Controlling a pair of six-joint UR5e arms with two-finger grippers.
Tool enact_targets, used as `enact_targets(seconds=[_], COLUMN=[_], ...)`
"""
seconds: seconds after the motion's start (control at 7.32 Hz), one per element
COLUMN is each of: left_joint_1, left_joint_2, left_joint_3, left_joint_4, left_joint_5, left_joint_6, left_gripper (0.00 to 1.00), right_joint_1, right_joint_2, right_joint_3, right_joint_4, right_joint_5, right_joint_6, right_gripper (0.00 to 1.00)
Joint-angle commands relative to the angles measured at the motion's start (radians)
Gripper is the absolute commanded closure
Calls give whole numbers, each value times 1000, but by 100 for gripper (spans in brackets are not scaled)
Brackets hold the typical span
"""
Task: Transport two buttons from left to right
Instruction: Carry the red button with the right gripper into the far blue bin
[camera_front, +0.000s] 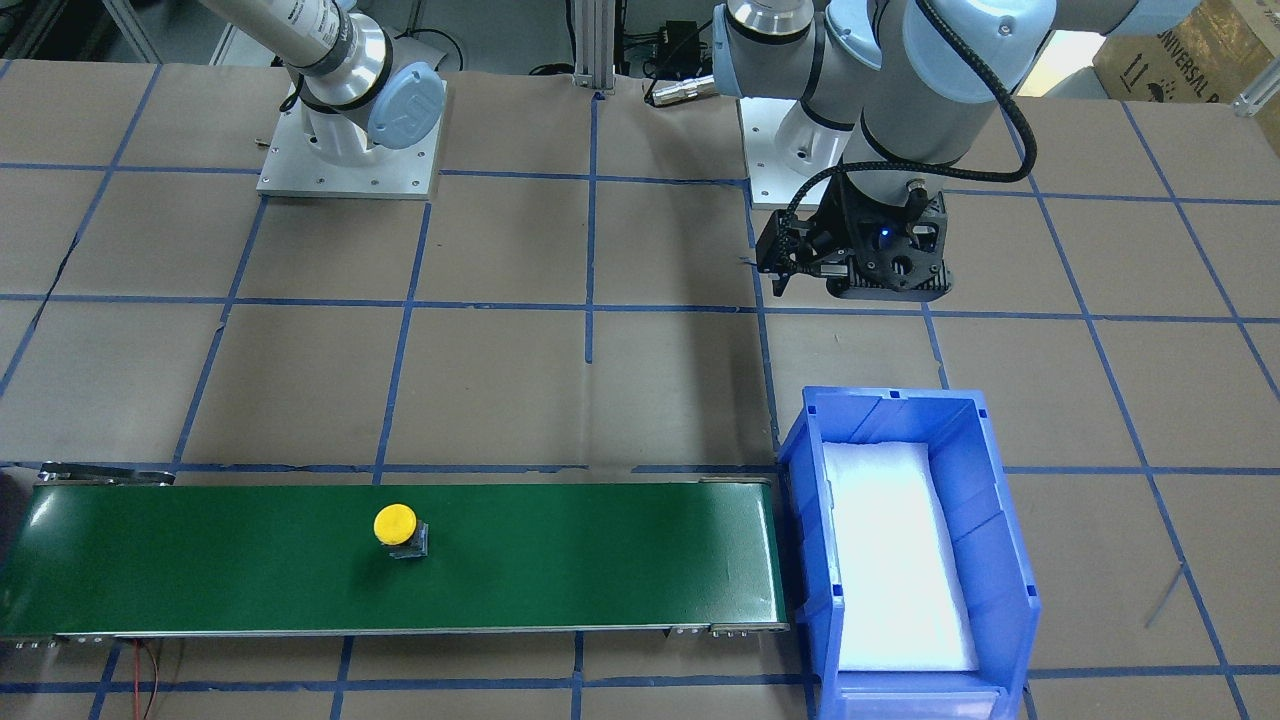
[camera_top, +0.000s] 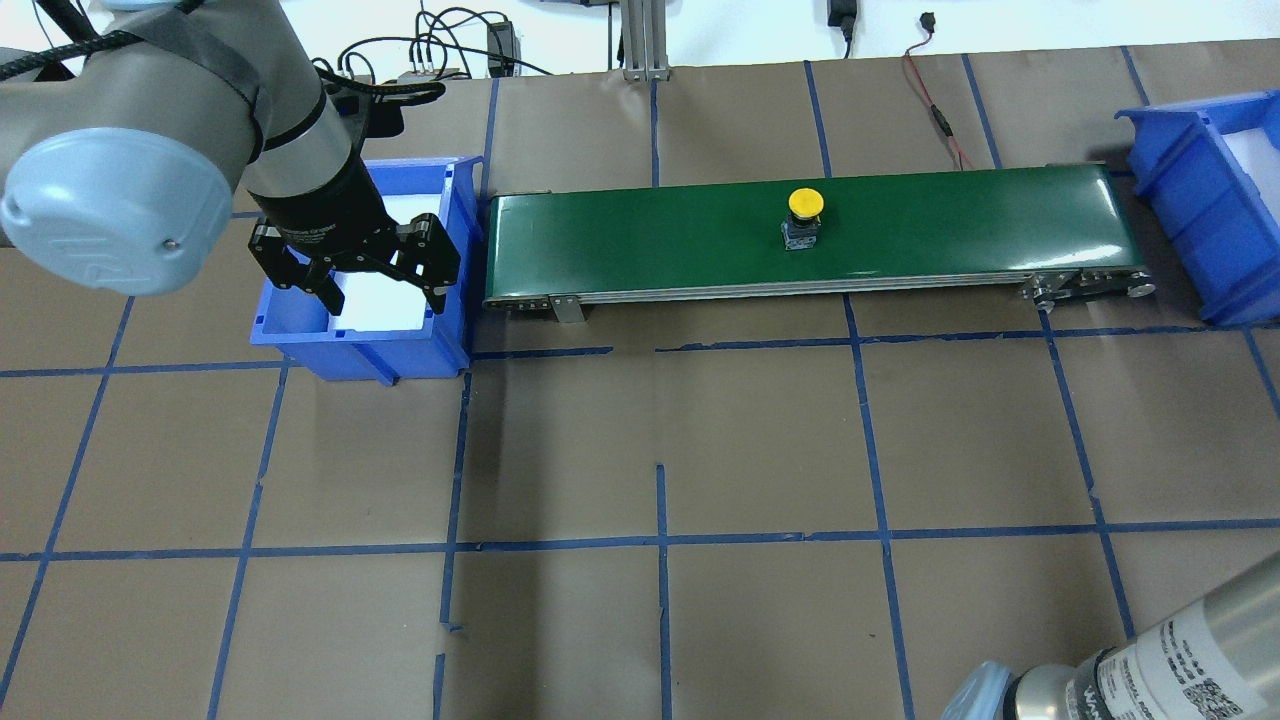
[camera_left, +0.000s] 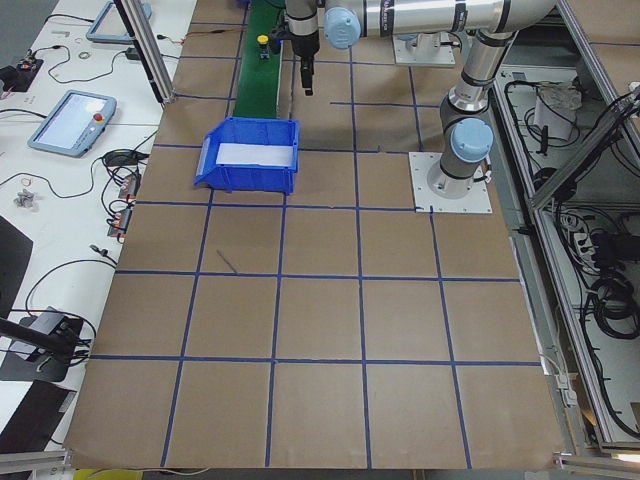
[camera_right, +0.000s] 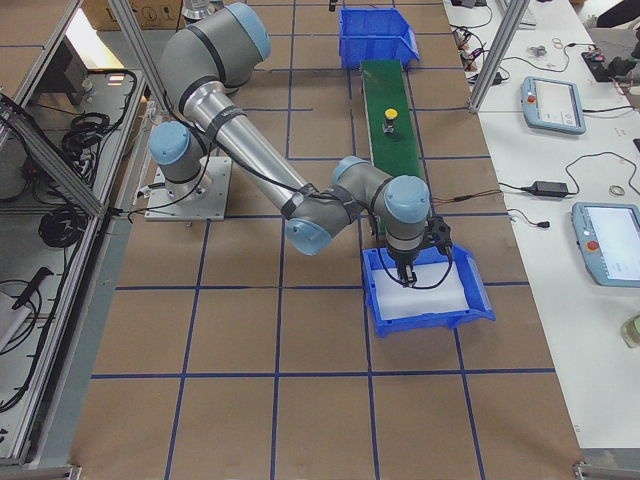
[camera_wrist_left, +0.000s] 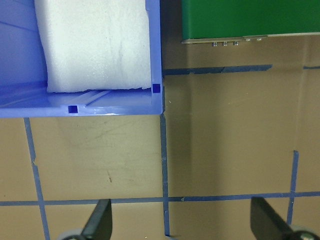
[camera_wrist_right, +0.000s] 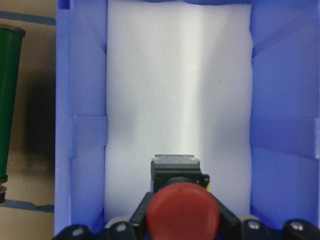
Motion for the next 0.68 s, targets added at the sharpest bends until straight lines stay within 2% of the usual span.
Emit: enact_targets(seconds=[0.0, 0.55], left_joint_1=[0, 0], left_joint_2=[1, -1], left_joint_3=[-2, -2], left_joint_4=[0, 0], left_joint_5=[1, 3], left_joint_6=[1, 1], left_gripper=[4, 4], right_joint_1=[-1, -1], right_joint_2=[55, 93], right_joint_3=[-2, 5], right_joint_4=[-25, -38], right_joint_5=[1, 2], right_joint_6=[1, 1], right_gripper=[80, 78])
